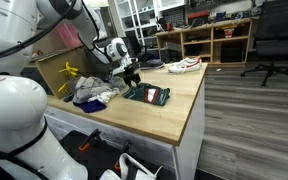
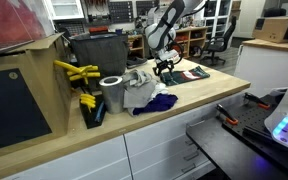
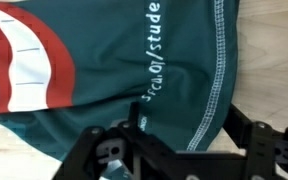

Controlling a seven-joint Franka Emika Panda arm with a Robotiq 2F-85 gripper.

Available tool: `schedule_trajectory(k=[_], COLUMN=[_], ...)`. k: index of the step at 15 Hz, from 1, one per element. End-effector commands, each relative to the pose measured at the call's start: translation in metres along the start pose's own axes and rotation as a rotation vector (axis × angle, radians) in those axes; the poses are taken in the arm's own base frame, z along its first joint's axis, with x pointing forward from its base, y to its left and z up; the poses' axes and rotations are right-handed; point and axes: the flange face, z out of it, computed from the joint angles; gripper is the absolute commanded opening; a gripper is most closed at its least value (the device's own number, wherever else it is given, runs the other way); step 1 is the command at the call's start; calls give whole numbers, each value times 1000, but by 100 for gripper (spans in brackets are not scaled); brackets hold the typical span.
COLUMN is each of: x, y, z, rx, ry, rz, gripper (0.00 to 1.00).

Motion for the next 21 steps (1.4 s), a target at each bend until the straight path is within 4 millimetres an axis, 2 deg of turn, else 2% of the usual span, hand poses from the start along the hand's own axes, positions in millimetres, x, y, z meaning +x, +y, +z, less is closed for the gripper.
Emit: schedule_trajectory(k=[1,7,8,12,17,21], x=[-6,-9,-10,-15,-24,-32], y=[-3,-5,-5,-2,11,30], z=[2,-6,-9,-40,-108,-150], rx=[-16,-17,-14,18,98,164], ry=[12,19,23,45,88,108], rz=[-5,-20,-22,-26,-6,27], gripper=[53,6,1,1,1,1])
